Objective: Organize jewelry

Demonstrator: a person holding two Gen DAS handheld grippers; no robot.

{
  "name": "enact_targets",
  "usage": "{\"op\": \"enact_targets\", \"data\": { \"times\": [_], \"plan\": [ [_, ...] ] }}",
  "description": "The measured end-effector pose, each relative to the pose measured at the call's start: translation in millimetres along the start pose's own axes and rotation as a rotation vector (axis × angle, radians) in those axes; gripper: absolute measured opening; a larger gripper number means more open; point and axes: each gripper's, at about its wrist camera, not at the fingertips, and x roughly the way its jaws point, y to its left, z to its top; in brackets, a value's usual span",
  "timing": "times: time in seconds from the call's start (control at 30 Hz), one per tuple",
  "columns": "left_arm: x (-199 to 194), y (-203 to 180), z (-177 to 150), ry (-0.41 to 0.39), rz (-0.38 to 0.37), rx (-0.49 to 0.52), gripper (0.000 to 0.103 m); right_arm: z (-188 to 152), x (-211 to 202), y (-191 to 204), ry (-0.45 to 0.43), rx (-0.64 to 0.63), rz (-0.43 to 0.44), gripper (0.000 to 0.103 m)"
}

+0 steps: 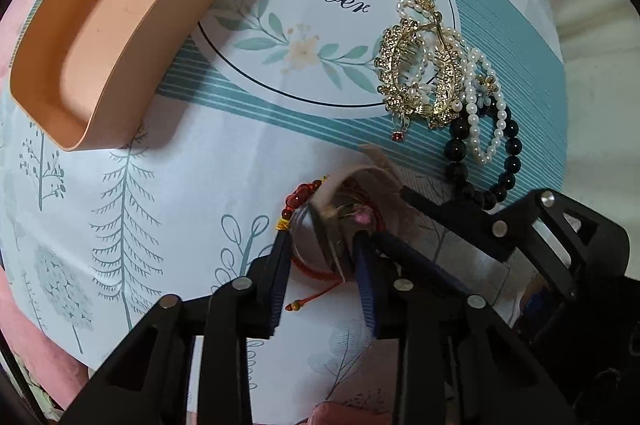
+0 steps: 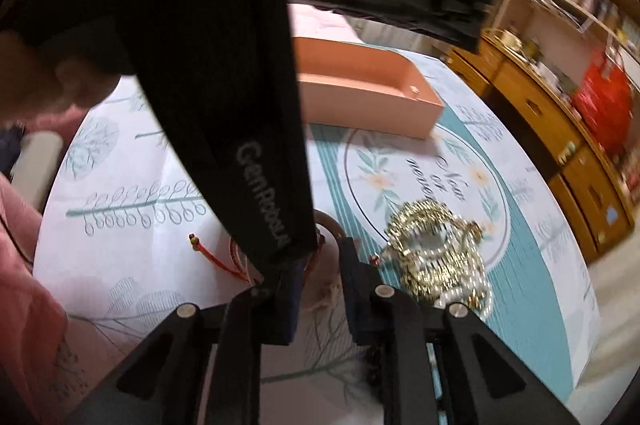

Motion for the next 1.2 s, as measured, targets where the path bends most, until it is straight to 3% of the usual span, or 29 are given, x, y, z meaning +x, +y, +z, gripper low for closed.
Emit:
{"op": "enact_targets", "data": {
  "times": [0.27, 0.33, 0.4, 0.53, 0.93, 1.07, 1.2],
  "plan": [
    [-4.3, 15.8, 10.7, 0.047, -0.034, 0.04, 0.024, 0.2, 4.9, 4.4, -0.026, -0.152, 0.007, 0.018],
    [-4.3, 16.4, 14.2, 0.063, -0.033, 0.087, 0.014, -0.9, 3.4, 5.7, -0.035, -0.181, 0.033, 0.018],
    [0.1, 15.2, 21.7, 0.086, -0.054, 0.121, 0.01, -1.6, 3.9, 4.8, -0.036, -0.211, 0.05, 0.018],
    [2.3, 15.6, 28.9, 0.1, -0.037, 0.172, 0.009, -1.2, 3.0, 4.9, -0.037, -0.26, 0.077, 0.018],
    [2.2, 17.9, 27.0, 0.088, -0.047, 0.186, 0.008, 0.2, -0.9, 5.9, -0.022, -0.275, 0.16, 0.018],
    [0.4, 15.8, 25.9, 0.08, -0.043, 0.186, 0.008, 1.1, 0.5, 1.7, -0.026, -0.259, 0.169, 0.004],
    [2.3, 17.8, 26.5, 0.079, -0.038, 0.183, 0.008, 4.9, 5.8, -4.6, -0.008, -0.228, 0.179, 0.0]
  ]
}}
